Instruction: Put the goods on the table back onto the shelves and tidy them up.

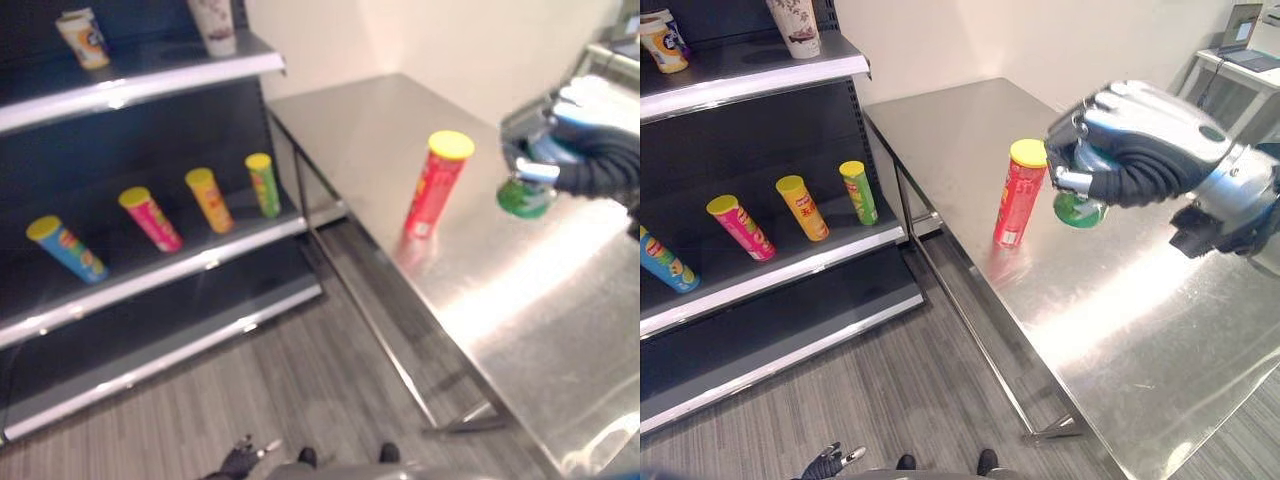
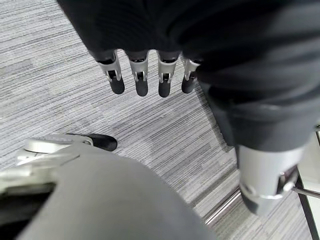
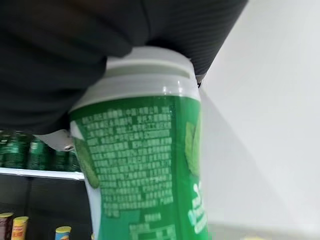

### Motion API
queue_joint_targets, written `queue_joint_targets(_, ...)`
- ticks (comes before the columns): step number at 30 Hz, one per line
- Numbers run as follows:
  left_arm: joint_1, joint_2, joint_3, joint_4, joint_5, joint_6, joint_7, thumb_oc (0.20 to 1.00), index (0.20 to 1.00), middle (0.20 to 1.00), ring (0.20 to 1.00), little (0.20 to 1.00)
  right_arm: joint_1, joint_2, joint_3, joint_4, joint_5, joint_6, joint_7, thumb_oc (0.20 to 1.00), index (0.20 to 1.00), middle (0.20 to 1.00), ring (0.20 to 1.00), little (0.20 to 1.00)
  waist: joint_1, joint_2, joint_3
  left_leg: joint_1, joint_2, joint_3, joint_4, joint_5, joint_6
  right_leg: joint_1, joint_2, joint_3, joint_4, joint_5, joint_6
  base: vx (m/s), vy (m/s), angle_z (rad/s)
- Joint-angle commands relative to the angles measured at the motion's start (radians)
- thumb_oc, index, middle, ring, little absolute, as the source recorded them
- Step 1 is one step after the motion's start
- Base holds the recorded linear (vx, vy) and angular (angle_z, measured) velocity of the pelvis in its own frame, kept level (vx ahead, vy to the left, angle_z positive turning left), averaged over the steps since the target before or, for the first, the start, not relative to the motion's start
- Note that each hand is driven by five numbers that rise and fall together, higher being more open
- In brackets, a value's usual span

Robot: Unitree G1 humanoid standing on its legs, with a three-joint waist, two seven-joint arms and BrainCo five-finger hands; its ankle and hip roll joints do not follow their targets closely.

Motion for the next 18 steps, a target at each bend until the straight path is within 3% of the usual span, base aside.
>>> queue_joint_targets(1,-0.048,0.100,-0.008,-0.032,-0.058,-0.036,0.015,1.000,1.000,1.000,1.000,1.000,-0.197,-0.025,0.195,0.081,-0.006,0.014,-0.090,0.200,0.200,0.200,0.200,0.200,0.066,-0.100,0.001,-0.118,0.023,0.080,0.166,-0.041,-0.089,0.031,-0.003,-0.019,0.059,-0.104,0.041,-0.12,0.016,0.53)
queue_joint_targets(3,-0.042,0.097,-0.013,-0.045,-0.084,-0.035,0.012,1.000,1.000,1.000,1.000,1.000,-0.306,-0.041,0.313,0.129,-0.043,0.032,-0.115,0.200,0.200,0.200,0.200,0.200,0.068,-0.097,0.010,-0.145,0.051,0.088,0.170,-0.023,-0.097,0.035,-0.010,-0.049,0.066,-0.106,0.042,-0.03,0.082,0.96)
queue_joint_targets(6,-0.037,0.101,-0.016,-0.016,-0.075,-0.037,0.019,1.000,1.000,1.000,1.000,1.000,-0.445,-0.030,0.451,0.186,-0.065,0.042,-0.134,0.200,0.200,0.200,0.200,0.200,0.067,-0.100,0.002,-0.174,0.148,0.108,0.090,0.060,-0.113,0.026,-0.030,-0.064,0.073,-0.115,0.058,0.04,0.164,0.74)
queue_joint_targets(8,-0.037,0.113,-0.005,-0.001,-0.071,-0.035,0.033,1.000,1.000,1.000,1.000,1.000,-0.483,-0.030,0.494,0.218,-0.065,0.054,-0.149,0.200,0.200,0.200,0.200,0.200,0.065,-0.100,-0.010,-0.200,0.219,0.144,0.005,0.099,-0.129,0.028,-0.046,-0.063,0.070,-0.139,0.069,0.11,0.200,0.24)
queue_joint_targets(11,-0.017,0.133,0.013,-0.014,-0.071,-0.034,0.039,1.000,1.000,1.000,1.000,1.000,-0.507,-0.046,0.521,0.260,-0.069,0.081,-0.150,0.200,0.200,0.200,0.200,0.200,0.065,-0.079,-0.034,-0.239,0.284,0.201,-0.007,0.135,-0.154,0.062,-0.063,-0.077,0.054,-0.157,0.085,0.20,0.316,0.26)
queue_joint_targets(13,0.000,0.130,0.015,-0.015,-0.062,-0.035,0.038,1.000,1.000,1.000,1.000,1.000,-0.495,-0.036,0.505,0.289,-0.076,0.095,-0.154,0.200,0.200,0.200,0.200,0.200,0.066,-0.052,-0.060,-0.220,0.288,0.225,-0.007,0.157,-0.172,0.086,-0.083,-0.086,0.040,-0.146,0.100,0.24,0.405,0.32)
queue_joint_targets(15,-0.012,0.140,0.012,-0.010,-0.049,-0.035,0.046,1.000,1.000,1.000,1.000,1.000,-0.497,-0.009,0.491,0.312,-0.096,0.105,-0.167,0.200,0.200,0.200,0.200,0.200,0.072,-0.043,-0.071,-0.201,0.264,0.256,-0.007,0.140,-0.168,0.098,-0.144,-0.097,0.033,-0.117,0.126,0.18,0.444,0.19)
queue_joint_targets(17,-0.018,0.148,0.011,-0.008,-0.042,-0.033,0.046,1.000,1.000,1.000,1.000,1.000,-0.495,0.011,0.485,0.319,-0.105,0.112,-0.165,0.200,0.200,0.200,0.200,0.200,0.075,-0.047,-0.073,-0.186,0.246,0.270,-0.007,0.133,-0.160,0.096,-0.172,-0.094,0.037,-0.104,0.137,0.12,0.328,0.13)
queue_joint_targets(18,-0.024,0.165,0.017,-0.011,-0.031,-0.032,0.054,1.000,1.000,1.000,1.000,1.000,-0.492,0.054,0.475,0.337,-0.128,0.123,-0.181,0.200,0.200,0.200,0.200,0.200,0.081,-0.059,-0.074,-0.170,0.205,0.291,-0.001,0.106,-0.134,0.082,-0.232,-0.088,0.058,-0.044,0.153,0.11,0.342,0.18)
